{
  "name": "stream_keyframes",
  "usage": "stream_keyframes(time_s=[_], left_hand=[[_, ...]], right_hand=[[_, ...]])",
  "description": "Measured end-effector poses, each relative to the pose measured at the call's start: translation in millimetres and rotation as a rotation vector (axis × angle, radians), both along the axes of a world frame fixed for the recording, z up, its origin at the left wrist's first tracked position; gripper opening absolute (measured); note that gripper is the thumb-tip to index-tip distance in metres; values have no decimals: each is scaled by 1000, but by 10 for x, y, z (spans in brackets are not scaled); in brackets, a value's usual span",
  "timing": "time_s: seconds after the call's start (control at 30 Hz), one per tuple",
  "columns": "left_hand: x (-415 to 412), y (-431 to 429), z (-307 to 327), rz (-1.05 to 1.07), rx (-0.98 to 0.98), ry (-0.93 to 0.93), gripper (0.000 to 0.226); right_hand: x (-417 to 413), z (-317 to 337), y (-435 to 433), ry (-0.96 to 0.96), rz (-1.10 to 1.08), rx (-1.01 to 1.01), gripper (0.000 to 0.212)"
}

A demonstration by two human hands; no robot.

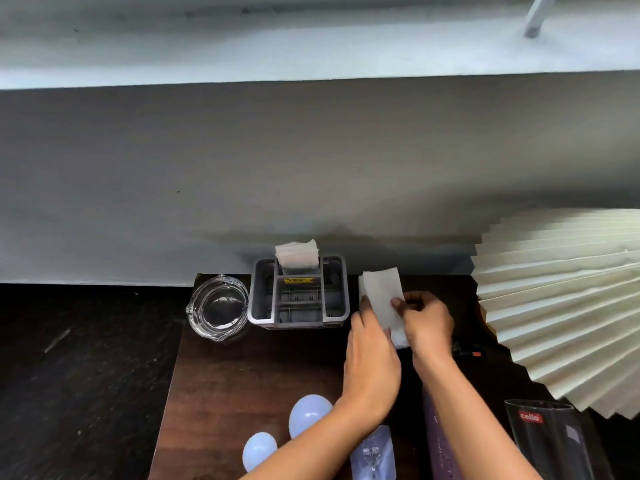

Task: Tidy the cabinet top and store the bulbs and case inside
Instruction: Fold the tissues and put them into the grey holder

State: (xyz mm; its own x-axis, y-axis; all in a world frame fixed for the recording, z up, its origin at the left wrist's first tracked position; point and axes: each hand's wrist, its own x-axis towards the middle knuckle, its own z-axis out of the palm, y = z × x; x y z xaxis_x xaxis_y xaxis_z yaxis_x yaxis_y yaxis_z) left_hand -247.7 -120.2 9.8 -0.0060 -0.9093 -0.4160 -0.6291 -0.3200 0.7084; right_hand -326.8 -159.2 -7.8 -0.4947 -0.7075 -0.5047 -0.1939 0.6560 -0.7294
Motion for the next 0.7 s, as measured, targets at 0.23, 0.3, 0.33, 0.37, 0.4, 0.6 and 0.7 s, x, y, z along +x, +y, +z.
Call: stream_keyframes(time_s=[0.23,0.3,0.33,0.37,0.4,0.6,0.7], left_hand=[[-47,-33,-161,-147,121,-152,72],[-50,-8,-204,-174,130,-173,69],[-49,0,-227,-177,126,-180,68],[-49,3,-247,-175,117,-186,66],[-49,4,-267,-173,108,-190,66],[-29,-28,-346,-162,85,-193,65],[-24,-54,-350,-145,75,-168,65]], right_hand=[[0,-143,-126,56,145,52,15],[6,-176,-127,71,152,51,12],[11,-195,-126,80,155,53,11],[15,-214,-128,91,158,54,10],[19,-223,-131,102,161,60,10],[27,-262,-152,189,238,91,13],[41,-256,-134,252,286,106,12]])
